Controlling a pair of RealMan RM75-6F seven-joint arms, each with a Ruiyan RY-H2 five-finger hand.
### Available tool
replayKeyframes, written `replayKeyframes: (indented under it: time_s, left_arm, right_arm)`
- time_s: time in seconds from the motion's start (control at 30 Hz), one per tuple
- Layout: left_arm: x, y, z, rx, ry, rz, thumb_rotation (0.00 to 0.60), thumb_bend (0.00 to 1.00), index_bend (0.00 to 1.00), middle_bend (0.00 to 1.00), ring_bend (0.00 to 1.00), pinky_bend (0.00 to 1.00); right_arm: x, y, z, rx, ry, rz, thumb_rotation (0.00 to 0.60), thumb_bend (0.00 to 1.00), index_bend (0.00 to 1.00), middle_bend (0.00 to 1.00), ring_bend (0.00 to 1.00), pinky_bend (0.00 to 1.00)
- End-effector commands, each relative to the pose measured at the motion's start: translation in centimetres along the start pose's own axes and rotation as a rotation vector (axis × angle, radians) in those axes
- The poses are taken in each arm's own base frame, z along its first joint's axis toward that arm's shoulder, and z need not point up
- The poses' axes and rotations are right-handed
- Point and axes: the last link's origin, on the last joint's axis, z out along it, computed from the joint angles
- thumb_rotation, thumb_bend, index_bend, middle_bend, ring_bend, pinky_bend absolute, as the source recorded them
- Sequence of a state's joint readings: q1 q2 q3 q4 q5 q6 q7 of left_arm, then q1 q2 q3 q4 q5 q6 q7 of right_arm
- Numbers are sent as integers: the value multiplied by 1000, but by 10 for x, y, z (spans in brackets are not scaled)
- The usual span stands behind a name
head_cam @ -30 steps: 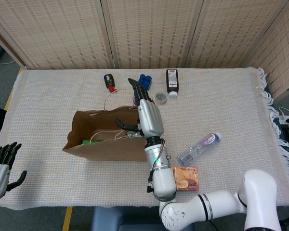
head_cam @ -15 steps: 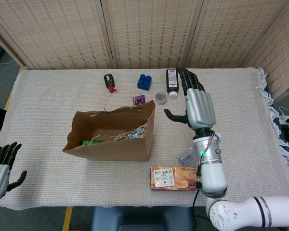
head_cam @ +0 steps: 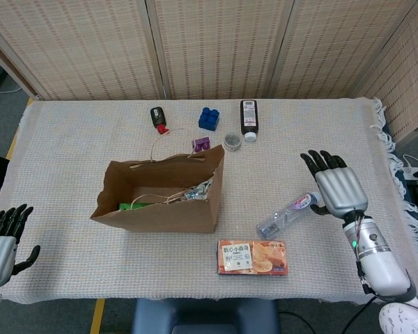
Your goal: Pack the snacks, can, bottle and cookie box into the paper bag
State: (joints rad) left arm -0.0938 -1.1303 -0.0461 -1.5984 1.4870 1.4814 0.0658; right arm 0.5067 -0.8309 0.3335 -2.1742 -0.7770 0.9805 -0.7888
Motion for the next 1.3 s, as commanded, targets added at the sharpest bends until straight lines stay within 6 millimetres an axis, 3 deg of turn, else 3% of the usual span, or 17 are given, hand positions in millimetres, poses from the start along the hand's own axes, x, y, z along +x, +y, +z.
replayKeyframes:
  time_s: [0.03,0.3,0.73,1.3]
  left_arm:
    - [0,0,0,0,0,0,600,358,38,0,0,0]
    - [0,0,0,-2,-1,-7,600,358,38,0,0,0]
    - [1,-2,0,-4,-3,-17,600,357,38,0,0,0]
    - [1,-3,-2,-2,-3,-27,600,357,38,0,0,0]
  right_arm:
    - [-50,25,-6,16,-115,-176,600,69,0,3,0,74]
    - [-73,16,12,36,-168,-184,600,13,0,0,0,29]
    - [-110,-26,45,112,-223,-294,600,13,0,0,0,29]
    - [-135,-54,71,99,-235,-286,600,14,0,0,0,65]
